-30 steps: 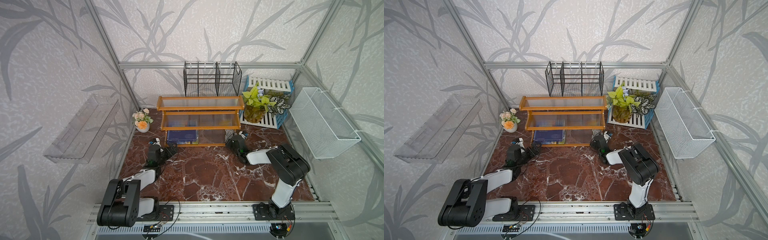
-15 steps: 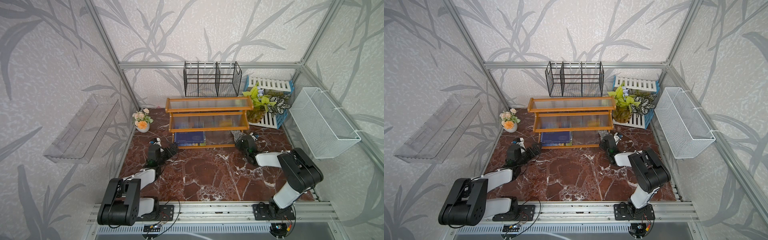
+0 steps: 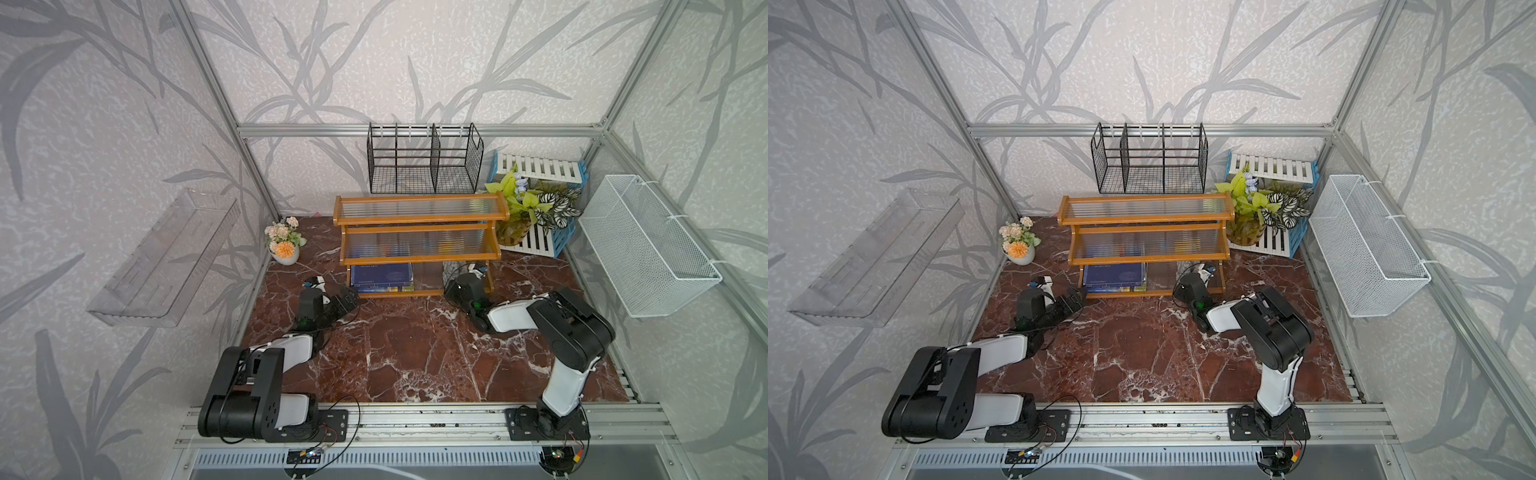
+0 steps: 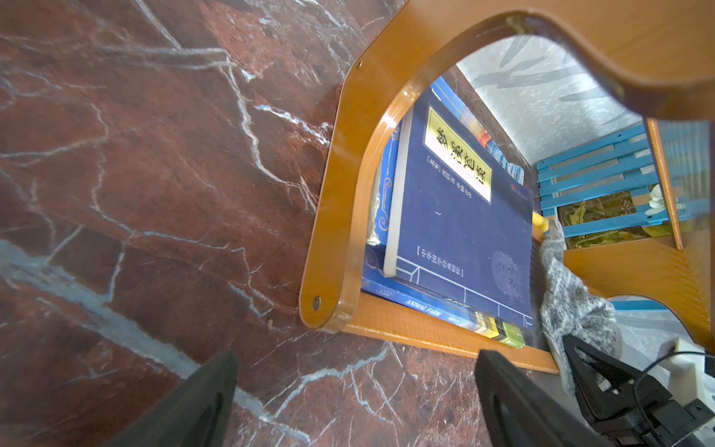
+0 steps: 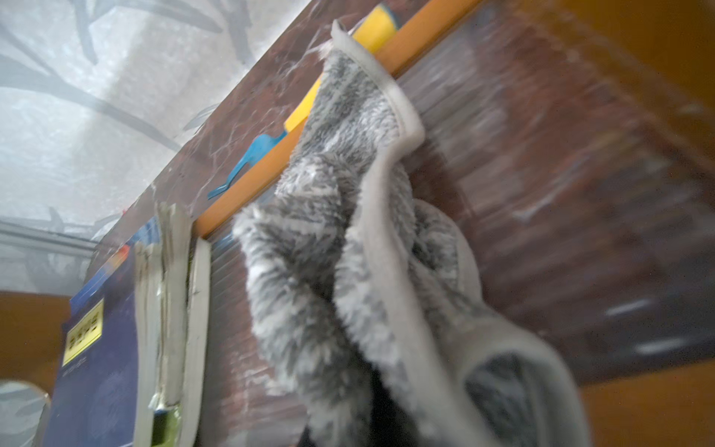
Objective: Wipe the bookshelf clean with a cloth
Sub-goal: Wipe the dust from the shelf.
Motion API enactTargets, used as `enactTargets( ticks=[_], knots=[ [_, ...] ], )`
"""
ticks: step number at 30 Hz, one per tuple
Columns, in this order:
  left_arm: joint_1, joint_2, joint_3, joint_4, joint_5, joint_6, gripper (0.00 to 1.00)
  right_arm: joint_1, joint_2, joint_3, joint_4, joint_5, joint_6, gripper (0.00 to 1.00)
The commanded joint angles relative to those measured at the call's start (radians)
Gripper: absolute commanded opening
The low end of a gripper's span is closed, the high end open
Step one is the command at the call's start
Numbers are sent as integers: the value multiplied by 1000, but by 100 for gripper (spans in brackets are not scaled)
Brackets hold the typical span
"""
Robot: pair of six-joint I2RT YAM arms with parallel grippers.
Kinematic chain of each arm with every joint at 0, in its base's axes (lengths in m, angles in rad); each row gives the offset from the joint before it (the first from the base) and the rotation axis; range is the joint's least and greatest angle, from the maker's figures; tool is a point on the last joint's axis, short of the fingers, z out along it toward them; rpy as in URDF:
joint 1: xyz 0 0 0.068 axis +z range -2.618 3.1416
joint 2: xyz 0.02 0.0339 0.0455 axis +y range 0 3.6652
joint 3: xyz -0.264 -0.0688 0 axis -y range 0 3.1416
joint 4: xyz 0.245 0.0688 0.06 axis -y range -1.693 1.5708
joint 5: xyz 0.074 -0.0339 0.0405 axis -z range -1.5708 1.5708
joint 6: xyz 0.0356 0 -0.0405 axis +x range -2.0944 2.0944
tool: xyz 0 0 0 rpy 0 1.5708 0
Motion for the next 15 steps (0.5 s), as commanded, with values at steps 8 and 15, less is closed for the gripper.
enactTargets(
  ticks=[8,15],
  knots=[
    [-29,45,25,57,18,-2,100,110,162,164,-44,-96,6,5],
    [-33,44,21,57,12,0,100,113,163,114,1,-58,39,5]
  ],
)
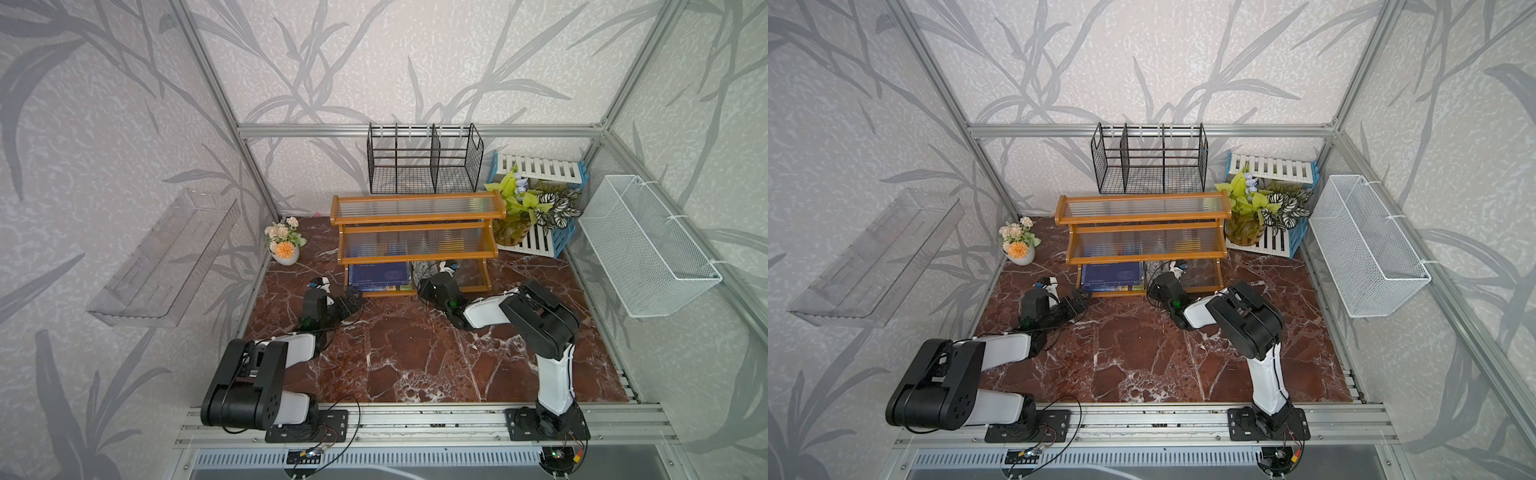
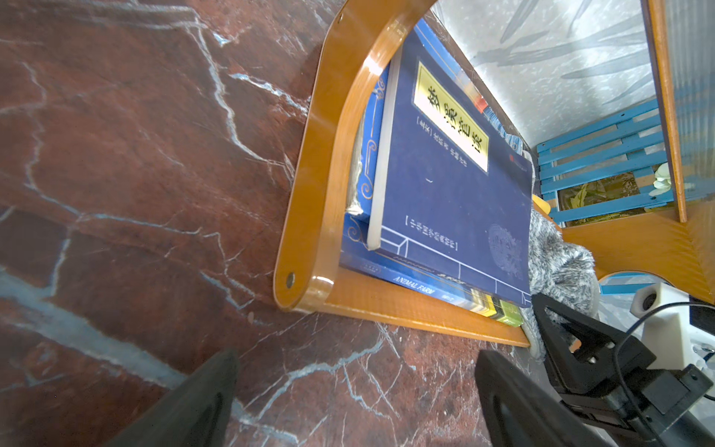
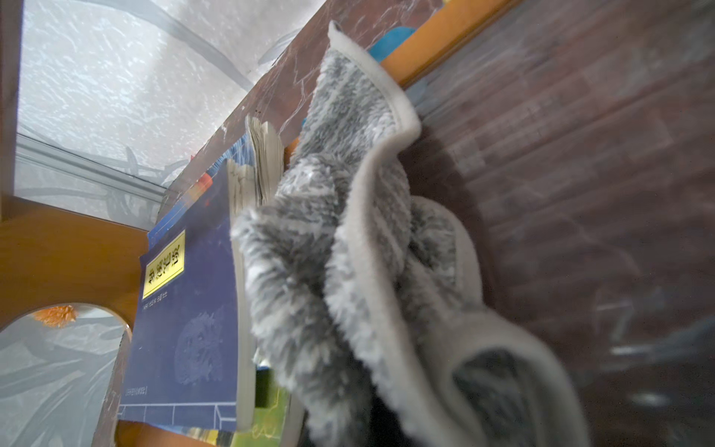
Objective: Wipe the bookshelf clean with a cloth
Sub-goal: Wipe the dust from the shelf.
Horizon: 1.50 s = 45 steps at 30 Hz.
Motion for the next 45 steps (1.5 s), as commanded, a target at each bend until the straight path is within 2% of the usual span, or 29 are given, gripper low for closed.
enactTargets(
  ticks=[1,10,15,19,24,29,36,45],
  knots=[
    [-4,2,20,28,5,-1,100,-4,2,-63,-40,0,6,5],
    [-1,-21,17,15,-14,-3,100,-134,-172,-262,3,63,22,5],
    [2,-24,17,17,-10,-8,100,-228,-276,-344,-42,76,15,5],
    [2,-29,17,11,-8,-8,100,-253,-337,-367,-84,84,-14,5],
    [3,-34,19,7,-4,-5,100,-181,-332,-304,-130,57,-77,5],
    [2,-38,22,4,10,-7,100,-72,-232,-205,-126,27,-100,5],
    [2,-63,17,-13,12,-3,100,-12,-130,-148,28,-121,-106,2],
    [5,-113,-1,-33,8,-13,100,-8,-265,-235,96,-183,-176,0]
  ],
)
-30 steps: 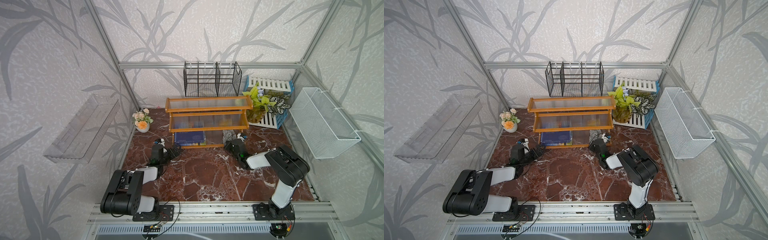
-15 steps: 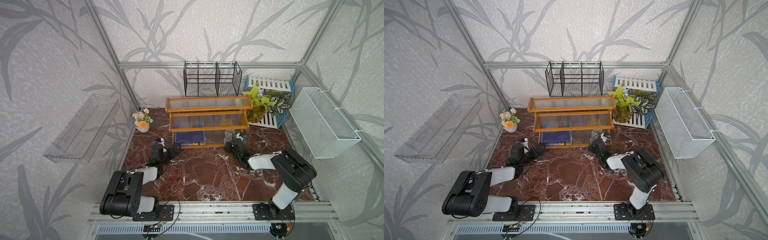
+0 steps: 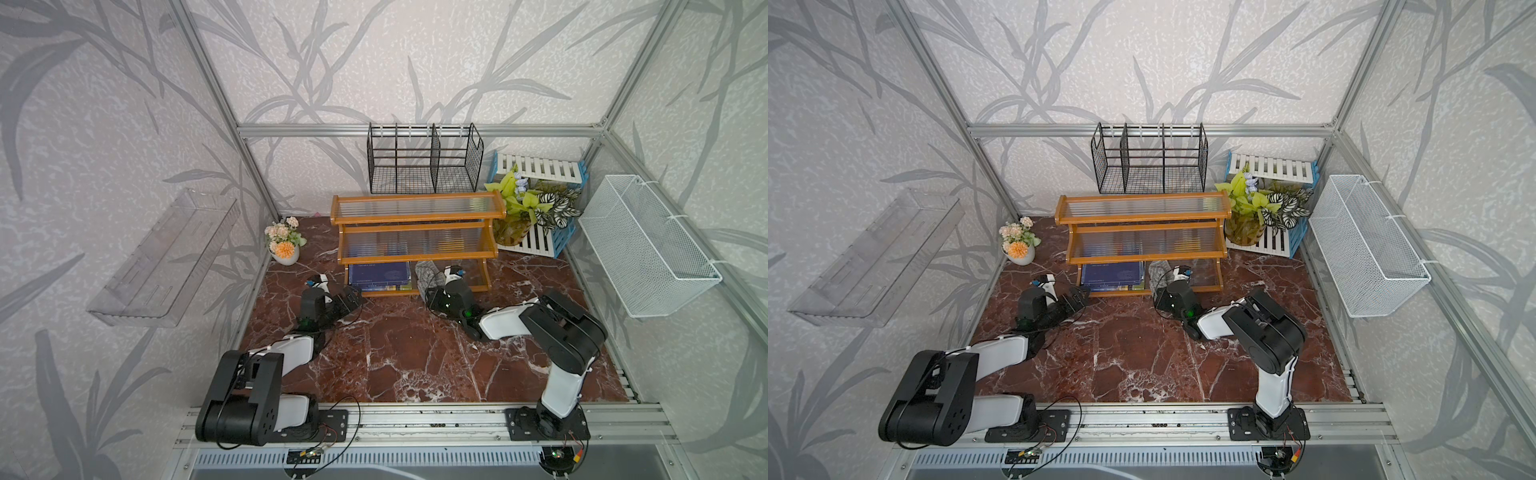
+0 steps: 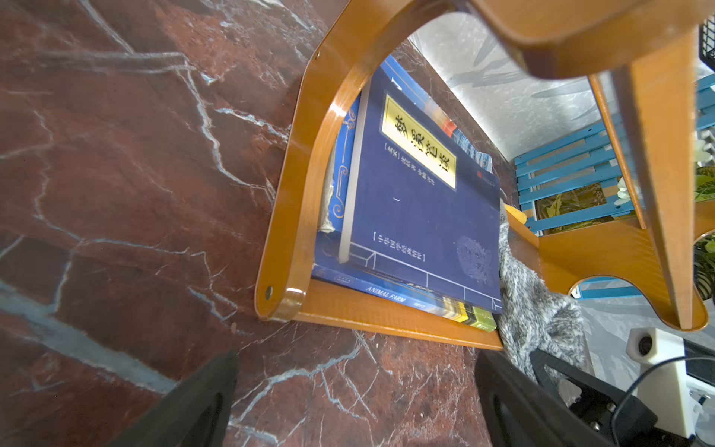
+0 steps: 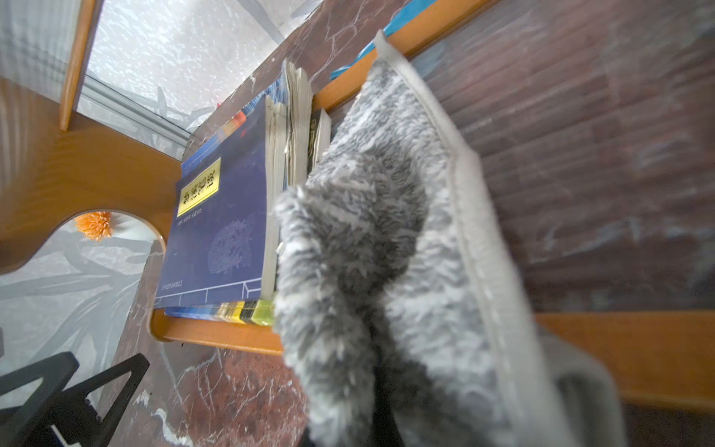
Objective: Wipe the bookshelf clean with a cloth
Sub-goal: Wipe the dust from the shelf.
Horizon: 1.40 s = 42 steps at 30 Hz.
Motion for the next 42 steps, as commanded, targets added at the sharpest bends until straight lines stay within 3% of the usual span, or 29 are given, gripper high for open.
enactTargets(
  ticks=[1,10,20,29,42],
  knots=[
    [6,-36,-1,-18,9,-4,100,8,-94,-36,54,-48,-64,0],
    [23,-141,-21,-93,-10,-32,100,35,-376,-130,-166,-151,-140,0],
    [54,-330,-78,-142,-77,-103,100,136,-603,-8,-393,-117,-219,0],
    [75,-329,-40,-138,-58,-118,100,162,-465,232,-406,-59,-310,0],
    [91,-285,-6,-119,-57,-115,100,165,-169,423,-333,87,-395,0]
  ],
)
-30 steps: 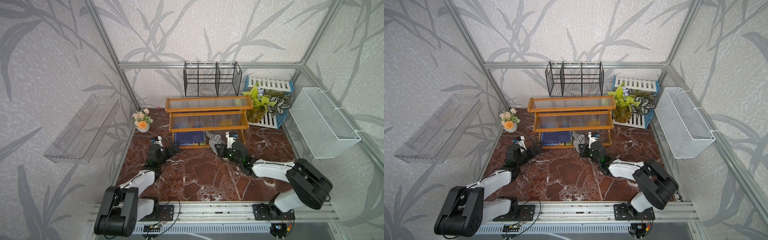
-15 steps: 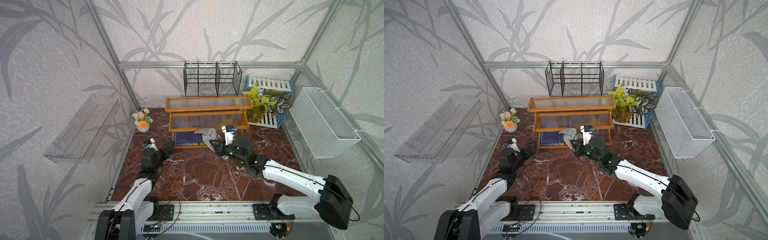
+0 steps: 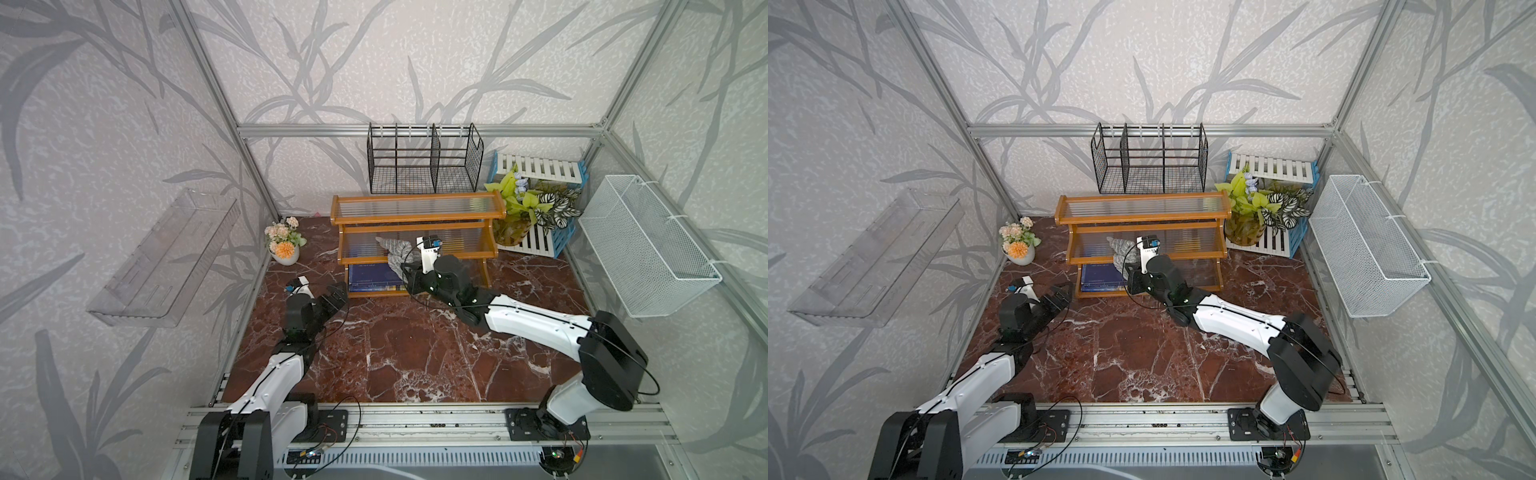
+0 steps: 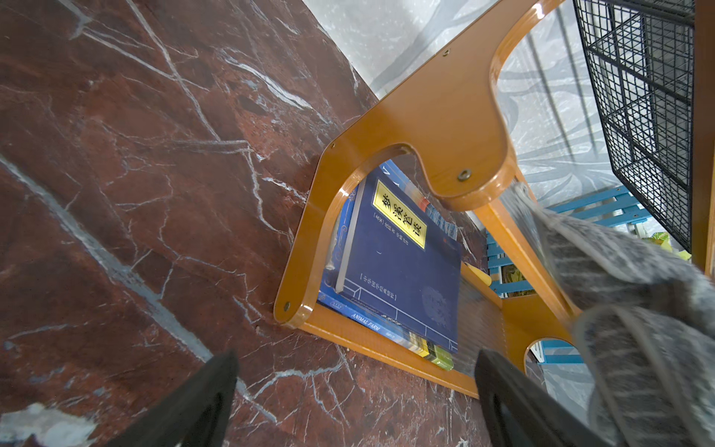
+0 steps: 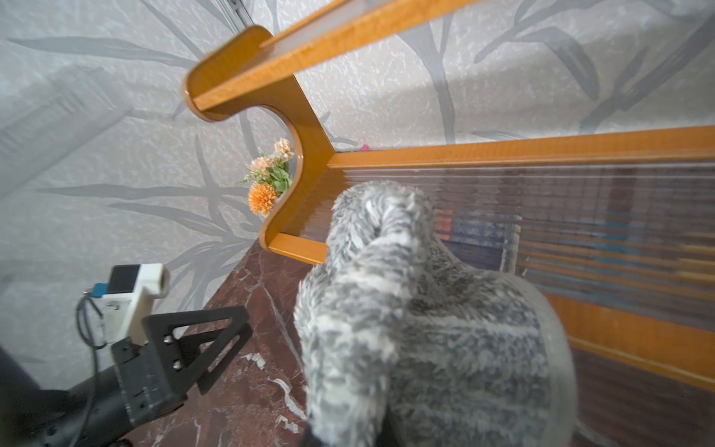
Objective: Wipe the bookshelf clean with a cloth
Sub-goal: Wipe the dust from the shelf.
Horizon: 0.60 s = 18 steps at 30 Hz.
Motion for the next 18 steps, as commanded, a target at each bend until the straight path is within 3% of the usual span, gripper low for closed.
enactTargets(
  ticks=[1,18],
  knots=[
    [11,16,35,27,5,-3,100,11,48,71,54,65,-36,0],
    [19,121,25,128,56,-59,100,128,431,484,-44,212,-52,0]
  ],
)
